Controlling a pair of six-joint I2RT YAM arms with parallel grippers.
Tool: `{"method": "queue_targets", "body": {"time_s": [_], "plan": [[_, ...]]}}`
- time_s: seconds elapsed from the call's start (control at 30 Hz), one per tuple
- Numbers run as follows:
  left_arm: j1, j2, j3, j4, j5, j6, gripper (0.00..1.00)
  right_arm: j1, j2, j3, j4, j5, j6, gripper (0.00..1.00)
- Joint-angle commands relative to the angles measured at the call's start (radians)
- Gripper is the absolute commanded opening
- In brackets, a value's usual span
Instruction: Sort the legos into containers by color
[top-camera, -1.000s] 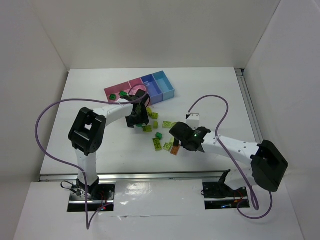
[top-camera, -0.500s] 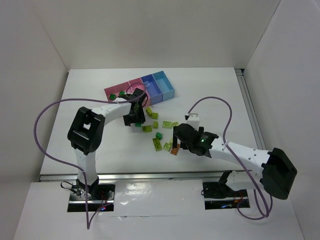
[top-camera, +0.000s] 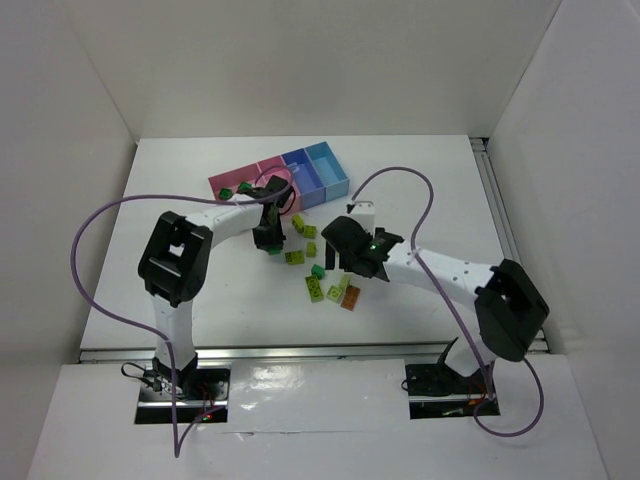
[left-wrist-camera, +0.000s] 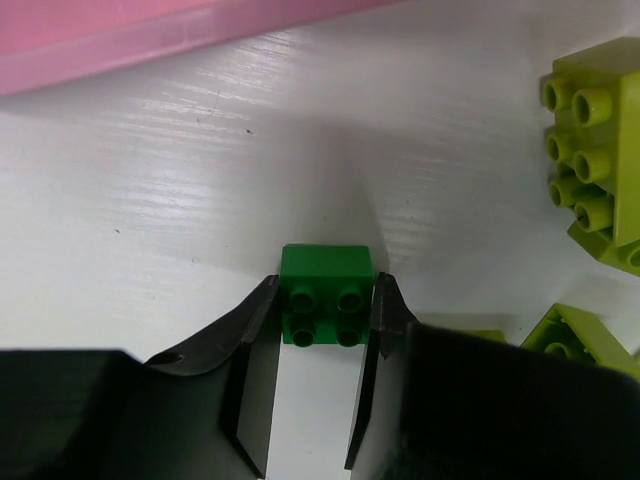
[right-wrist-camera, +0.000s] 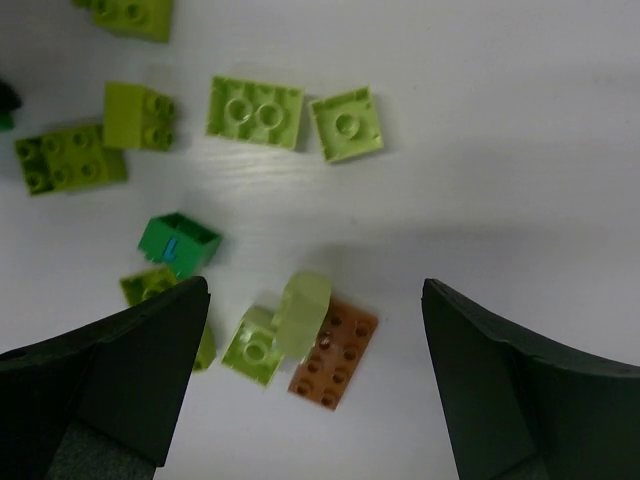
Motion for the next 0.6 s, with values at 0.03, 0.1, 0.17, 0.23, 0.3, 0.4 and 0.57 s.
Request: {"method": "queue_targets", "body": {"time_s": [0.03,0.1,0.17,0.23,0.3,0.4,0.57], "plan": [[-0.002,-0.012,0.062,-0.06,0.006,0.03,0.2,-0.14,0.09,0.046,0.045,-0.068,-0.145,0.94],[0.007,-0.026,0.081,-0.081,0.006,0.044,0.17,-0.168,0.139,0.057,0.069,-0.114,-0.191,0.94],[0.016,-0.041,0.117,-0.116,0.006,0.054,0.15,-0.186,0.17,0.084,0.094,-0.151,-0.251,0.94],[0.017,-0.056,0.161,-0.143,-0.003,0.055,0.15,-0.187,0.212,0.098,0.103,-0.16,-0.272,0.92],[0.038,-0.085,0.189,-0.17,-0.014,0.064,0.15,-0.196,0.258,0.112,0.114,-0.178,-0.292,0.91],[0.07,-0.095,0.246,-0.218,-0.025,0.075,0.15,-0.208,0.303,0.137,0.125,-0.194,-0.314,0.9],[0.144,-0.13,0.272,-0.232,-0.025,0.094,0.15,-0.226,0.38,0.169,0.148,-0.194,-0.323,0.86]]}}
